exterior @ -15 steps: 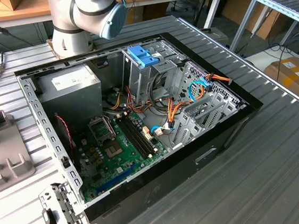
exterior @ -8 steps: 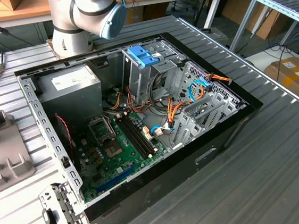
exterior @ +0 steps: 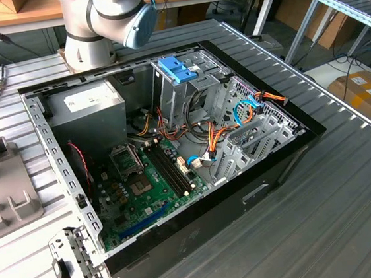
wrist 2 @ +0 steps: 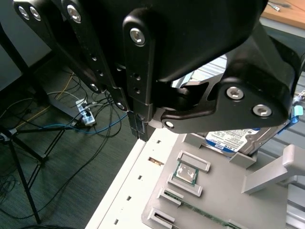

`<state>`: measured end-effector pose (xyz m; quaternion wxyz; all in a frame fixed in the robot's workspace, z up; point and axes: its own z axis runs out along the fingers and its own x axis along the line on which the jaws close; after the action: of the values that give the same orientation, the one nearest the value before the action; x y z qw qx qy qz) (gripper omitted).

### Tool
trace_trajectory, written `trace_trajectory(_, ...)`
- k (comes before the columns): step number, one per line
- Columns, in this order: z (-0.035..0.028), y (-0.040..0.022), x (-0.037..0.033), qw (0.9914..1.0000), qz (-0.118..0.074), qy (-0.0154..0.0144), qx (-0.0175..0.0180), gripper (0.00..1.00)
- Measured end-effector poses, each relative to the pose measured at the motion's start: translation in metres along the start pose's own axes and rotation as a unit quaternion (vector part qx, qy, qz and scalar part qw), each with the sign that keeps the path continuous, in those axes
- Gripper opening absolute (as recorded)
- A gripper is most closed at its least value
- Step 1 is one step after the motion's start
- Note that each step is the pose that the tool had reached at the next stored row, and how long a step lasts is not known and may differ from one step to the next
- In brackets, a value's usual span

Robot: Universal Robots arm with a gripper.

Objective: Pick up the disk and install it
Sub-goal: 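Reach for the disk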

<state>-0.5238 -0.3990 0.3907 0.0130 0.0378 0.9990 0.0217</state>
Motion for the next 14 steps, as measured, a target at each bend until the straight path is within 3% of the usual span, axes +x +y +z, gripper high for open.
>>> trace_trajectory(8, 0.0047, 0.001, -0.0144, 1.0, 0.0, 0.0004, 0.0, 0.11)
trace_trajectory(14, 0.0059, 0.0011, -0.0169, 1.0, 0.0, 0.0004, 0.0001, 0.11)
